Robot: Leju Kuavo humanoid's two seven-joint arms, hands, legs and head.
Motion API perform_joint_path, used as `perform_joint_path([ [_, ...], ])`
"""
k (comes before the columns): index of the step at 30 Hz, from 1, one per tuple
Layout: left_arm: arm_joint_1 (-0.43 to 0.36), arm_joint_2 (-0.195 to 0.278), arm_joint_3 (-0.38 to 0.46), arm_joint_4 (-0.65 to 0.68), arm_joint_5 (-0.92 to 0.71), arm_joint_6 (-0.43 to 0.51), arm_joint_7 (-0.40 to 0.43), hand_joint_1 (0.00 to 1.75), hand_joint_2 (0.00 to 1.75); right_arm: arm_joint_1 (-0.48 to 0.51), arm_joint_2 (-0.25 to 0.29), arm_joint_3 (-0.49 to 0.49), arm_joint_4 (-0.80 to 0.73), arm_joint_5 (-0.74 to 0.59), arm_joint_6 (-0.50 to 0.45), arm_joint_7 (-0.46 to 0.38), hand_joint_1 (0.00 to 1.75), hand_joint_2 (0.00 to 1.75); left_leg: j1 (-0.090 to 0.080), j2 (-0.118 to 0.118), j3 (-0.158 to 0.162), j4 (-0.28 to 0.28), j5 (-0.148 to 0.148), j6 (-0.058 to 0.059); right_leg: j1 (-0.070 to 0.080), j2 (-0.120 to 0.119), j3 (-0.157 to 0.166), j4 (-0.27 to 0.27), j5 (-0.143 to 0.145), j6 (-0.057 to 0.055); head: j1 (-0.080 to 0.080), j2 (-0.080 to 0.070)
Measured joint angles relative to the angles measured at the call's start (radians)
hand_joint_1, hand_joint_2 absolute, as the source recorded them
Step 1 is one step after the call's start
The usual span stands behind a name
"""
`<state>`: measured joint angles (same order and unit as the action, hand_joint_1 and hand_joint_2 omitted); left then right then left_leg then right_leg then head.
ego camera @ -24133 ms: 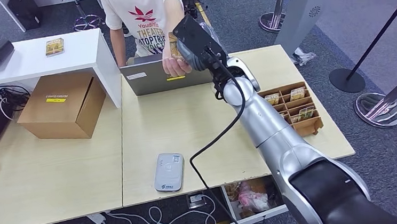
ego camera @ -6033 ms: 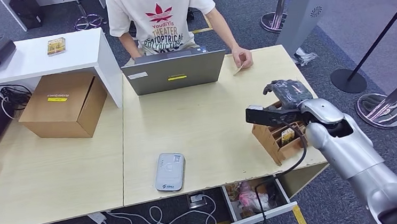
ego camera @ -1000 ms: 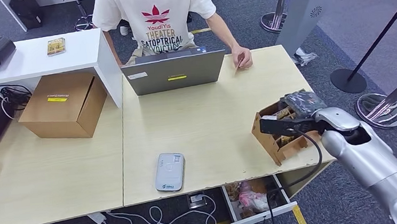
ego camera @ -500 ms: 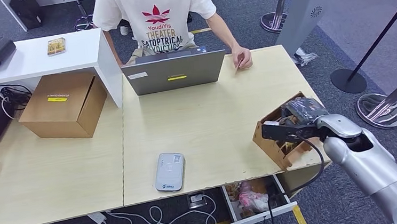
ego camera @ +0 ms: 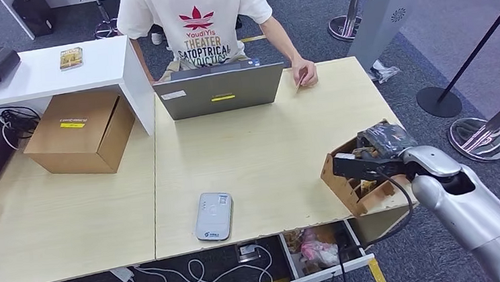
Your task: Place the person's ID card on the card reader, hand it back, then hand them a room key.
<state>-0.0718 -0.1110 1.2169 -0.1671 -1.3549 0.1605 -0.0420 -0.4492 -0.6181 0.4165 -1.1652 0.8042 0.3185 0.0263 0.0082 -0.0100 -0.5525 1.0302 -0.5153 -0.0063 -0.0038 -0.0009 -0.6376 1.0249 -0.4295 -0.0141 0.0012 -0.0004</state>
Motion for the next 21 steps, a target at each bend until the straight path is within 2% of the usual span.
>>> perform_joint_path([
  [11, 0.000, -0.001, 0.000, 0.000, 0.002, -0.003, 0.000, 0.00, 0.00, -0.028, -0.002, -0.002, -0.010, 0.030, 0.009, -0.022, 1.57, 1.75, 0.001, 0.000, -0.001, 0.000, 0.000, 0.000, 0.000, 0.000, 0.000, 0.000, 0.000, 0.000, 0.000, 0.000],
  [21, -0.005, -0.005, 0.000, 0.000, 0.007, -0.003, -0.013, 0.00, 0.00, -0.324, 0.070, 0.100, 0.107, 0.033, 0.049, -0.092, 1.56, 1.75, 0.001, 0.002, -0.001, 0.000, 0.003, -0.001, 0.000, 0.002, 0.000, 0.000, 0.003, 0.001, 0.000, 0.000],
])
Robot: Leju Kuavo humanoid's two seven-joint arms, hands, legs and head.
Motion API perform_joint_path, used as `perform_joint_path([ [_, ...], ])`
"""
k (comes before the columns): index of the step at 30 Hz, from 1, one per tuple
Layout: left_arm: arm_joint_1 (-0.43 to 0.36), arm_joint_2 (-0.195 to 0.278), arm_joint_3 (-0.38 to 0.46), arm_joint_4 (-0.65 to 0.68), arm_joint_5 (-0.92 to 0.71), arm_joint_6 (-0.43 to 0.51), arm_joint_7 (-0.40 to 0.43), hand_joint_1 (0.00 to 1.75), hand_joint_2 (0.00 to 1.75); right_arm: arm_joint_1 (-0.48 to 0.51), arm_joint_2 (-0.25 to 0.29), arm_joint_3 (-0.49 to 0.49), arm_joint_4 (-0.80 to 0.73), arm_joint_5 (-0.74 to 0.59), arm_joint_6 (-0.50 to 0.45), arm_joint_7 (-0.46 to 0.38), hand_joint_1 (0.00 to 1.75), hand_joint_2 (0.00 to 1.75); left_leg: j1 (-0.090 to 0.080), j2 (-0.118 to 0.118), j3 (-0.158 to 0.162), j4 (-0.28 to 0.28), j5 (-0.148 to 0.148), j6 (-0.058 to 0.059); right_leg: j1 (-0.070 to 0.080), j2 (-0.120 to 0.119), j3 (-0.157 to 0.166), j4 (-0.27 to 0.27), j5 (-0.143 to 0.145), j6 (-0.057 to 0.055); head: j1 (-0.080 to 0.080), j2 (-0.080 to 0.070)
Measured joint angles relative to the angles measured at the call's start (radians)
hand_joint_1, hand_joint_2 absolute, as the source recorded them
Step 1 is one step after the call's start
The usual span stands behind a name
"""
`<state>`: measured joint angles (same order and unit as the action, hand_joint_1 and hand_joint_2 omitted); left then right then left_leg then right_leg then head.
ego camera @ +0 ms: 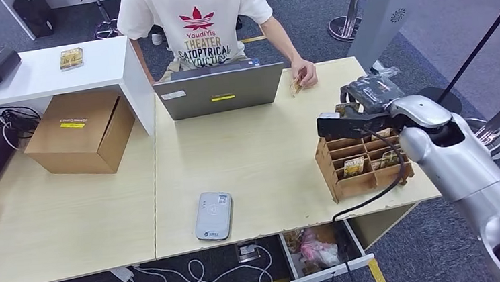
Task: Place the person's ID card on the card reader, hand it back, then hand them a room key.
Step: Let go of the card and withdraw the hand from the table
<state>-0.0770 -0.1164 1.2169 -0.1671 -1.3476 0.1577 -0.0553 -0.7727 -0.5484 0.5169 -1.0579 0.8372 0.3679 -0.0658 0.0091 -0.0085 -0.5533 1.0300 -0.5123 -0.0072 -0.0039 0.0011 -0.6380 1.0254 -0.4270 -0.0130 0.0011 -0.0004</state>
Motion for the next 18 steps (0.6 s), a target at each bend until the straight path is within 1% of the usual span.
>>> perform_joint_path([
  [3, -0.002, -0.001, 0.000, 0.000, -0.005, -0.001, -0.001, 0.00, 0.00, -0.065, 0.024, 0.027, 0.031, 0.000, 0.011, 0.000, 1.56, 1.75, 0.000, -0.001, 0.000, 0.000, 0.000, 0.000, 0.000, 0.000, 0.000, 0.000, 0.000, 0.000, 0.000, 0.000],
  [9, -0.003, -0.006, 0.000, 0.000, -0.016, -0.006, -0.009, 0.00, 0.00, -0.158, 0.064, 0.074, 0.086, -0.014, 0.024, -0.008, 1.55, 1.75, 0.000, -0.001, 0.000, 0.000, 0.000, -0.001, 0.000, -0.001, 0.000, 0.000, 0.000, 0.000, 0.000, 0.000],
  [12, -0.003, -0.006, 0.000, 0.000, -0.017, -0.009, -0.009, 0.00, 0.00, -0.195, 0.093, 0.100, 0.121, -0.028, 0.020, -0.012, 1.60, 1.75, 0.000, -0.001, 0.000, 0.000, 0.000, -0.001, 0.000, -0.001, 0.000, 0.000, 0.000, 0.000, 0.000, 0.000],
  [15, -0.003, -0.007, -0.001, 0.000, -0.018, -0.010, -0.009, 0.00, 0.00, -0.228, 0.130, 0.122, 0.157, -0.041, 0.015, -0.017, 1.61, 1.75, 0.000, -0.001, 0.000, 0.000, 0.000, -0.001, 0.000, 0.000, 0.000, 0.000, 0.001, -0.001, 0.000, 0.000],
  [18, -0.003, -0.007, -0.001, 0.000, -0.018, -0.010, -0.009, 0.00, 0.00, -0.239, 0.143, 0.129, 0.169, -0.045, 0.014, -0.019, 1.61, 1.75, 0.000, 0.000, 0.000, 0.000, 0.001, -0.001, 0.000, 0.000, 0.000, 0.000, 0.001, -0.001, 0.000, 0.000],
])
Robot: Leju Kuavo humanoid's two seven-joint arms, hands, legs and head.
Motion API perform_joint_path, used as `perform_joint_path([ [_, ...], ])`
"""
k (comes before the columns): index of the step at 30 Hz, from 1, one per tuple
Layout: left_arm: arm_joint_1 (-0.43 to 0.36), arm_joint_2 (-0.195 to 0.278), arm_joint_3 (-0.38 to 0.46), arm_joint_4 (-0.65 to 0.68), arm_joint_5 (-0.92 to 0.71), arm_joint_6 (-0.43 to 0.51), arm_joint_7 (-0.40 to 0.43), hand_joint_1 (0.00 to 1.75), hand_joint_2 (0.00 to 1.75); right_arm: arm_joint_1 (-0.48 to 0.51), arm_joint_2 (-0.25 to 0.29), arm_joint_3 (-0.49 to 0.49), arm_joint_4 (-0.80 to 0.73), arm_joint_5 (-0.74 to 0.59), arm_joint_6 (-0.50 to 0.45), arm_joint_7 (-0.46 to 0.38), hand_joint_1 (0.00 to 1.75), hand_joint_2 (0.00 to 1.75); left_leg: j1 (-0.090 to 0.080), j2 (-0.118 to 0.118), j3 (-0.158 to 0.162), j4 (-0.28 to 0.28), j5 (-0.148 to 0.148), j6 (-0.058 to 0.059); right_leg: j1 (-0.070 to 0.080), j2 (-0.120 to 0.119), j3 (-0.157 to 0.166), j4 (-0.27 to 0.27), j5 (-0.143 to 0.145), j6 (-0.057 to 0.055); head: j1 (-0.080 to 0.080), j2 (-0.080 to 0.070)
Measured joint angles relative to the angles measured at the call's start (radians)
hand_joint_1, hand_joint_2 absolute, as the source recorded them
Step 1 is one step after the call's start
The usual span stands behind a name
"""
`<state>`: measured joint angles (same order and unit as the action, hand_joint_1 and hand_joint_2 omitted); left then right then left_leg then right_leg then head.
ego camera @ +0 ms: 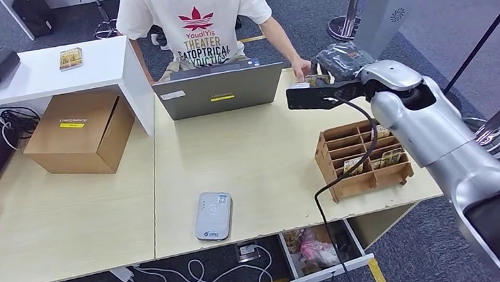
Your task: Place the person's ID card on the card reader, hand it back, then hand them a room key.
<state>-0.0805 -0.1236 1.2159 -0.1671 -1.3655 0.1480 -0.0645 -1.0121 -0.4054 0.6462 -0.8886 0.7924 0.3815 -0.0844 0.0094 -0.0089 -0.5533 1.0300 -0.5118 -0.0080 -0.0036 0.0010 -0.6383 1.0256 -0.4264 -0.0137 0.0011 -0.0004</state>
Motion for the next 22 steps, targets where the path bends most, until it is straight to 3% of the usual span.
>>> perform_joint_path([
  [2, -0.001, 0.000, 0.000, 0.000, 0.000, 0.000, 0.000, 0.00, 0.00, -0.026, 0.030, 0.013, 0.030, -0.006, -0.001, -0.001, 1.67, 1.75, 0.000, 0.000, 0.000, 0.000, 0.000, 0.000, 0.000, 0.000, 0.000, 0.000, 0.000, 0.000, 0.000, 0.000],
  [4, -0.003, -0.001, 0.000, 0.000, 0.000, 0.001, 0.000, 0.00, 0.00, -0.076, 0.094, 0.039, 0.095, -0.018, -0.005, -0.002, 1.72, 1.75, 0.000, 0.001, 0.001, 0.000, 0.001, -0.001, 0.001, 0.001, 0.000, 0.000, 0.000, 0.000, 0.000, 0.000],
  [10, -0.004, -0.001, -0.002, 0.000, -0.002, 0.006, 0.000, 0.00, 0.00, -0.155, 0.212, 0.076, 0.223, -0.035, -0.007, 0.009, 1.67, 1.75, 0.000, 0.000, 0.001, 0.000, 0.001, -0.001, 0.001, 0.001, 0.000, 0.001, 0.000, -0.001, 0.000, 0.000],
  [22, -0.004, 0.002, -0.008, -0.003, 0.002, 0.005, 0.019, 0.00, 0.00, -0.190, 0.327, 0.093, 0.342, -0.045, -0.011, 0.029, 1.66, 1.75, 0.000, 0.000, 0.001, 0.000, 0.001, -0.001, 0.001, 0.001, 0.000, 0.001, 0.000, -0.001, 0.000, 0.000],
])
